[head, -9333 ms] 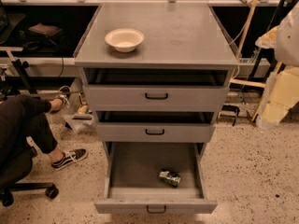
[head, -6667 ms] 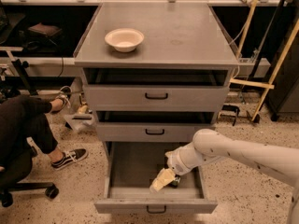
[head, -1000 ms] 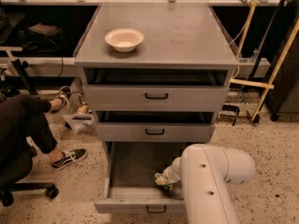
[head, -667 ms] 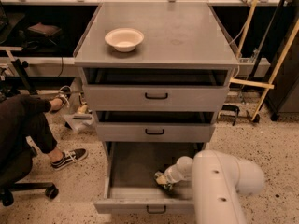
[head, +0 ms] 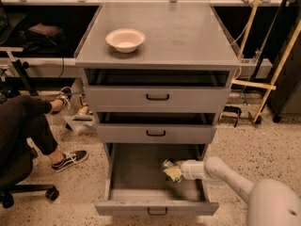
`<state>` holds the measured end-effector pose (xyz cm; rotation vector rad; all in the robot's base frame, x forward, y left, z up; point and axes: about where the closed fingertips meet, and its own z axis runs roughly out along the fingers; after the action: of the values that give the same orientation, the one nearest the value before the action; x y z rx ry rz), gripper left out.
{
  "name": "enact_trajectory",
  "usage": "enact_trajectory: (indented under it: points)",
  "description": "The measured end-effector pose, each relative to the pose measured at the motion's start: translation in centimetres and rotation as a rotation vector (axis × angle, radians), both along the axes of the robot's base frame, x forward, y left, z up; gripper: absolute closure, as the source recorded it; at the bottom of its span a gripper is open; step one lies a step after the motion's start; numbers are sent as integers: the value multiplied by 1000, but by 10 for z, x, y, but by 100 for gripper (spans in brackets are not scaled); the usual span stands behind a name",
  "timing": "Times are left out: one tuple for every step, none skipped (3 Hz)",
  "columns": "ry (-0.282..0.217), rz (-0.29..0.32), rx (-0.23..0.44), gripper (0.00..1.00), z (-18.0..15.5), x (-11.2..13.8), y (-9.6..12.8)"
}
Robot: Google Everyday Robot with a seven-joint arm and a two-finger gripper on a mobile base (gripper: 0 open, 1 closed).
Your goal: Pick green can from bottom drawer and place on counter
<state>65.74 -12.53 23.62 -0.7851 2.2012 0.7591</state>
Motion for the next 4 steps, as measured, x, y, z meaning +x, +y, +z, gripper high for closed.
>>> enact_trajectory:
  points:
    - [-177,26,85,100,84,-20,-1]
    - [-272,-1,168,100,161,-57,-48]
    - [-290,-178,201,100,228,-89,-192]
    - [-210,-360,242,100,266,-108,-315]
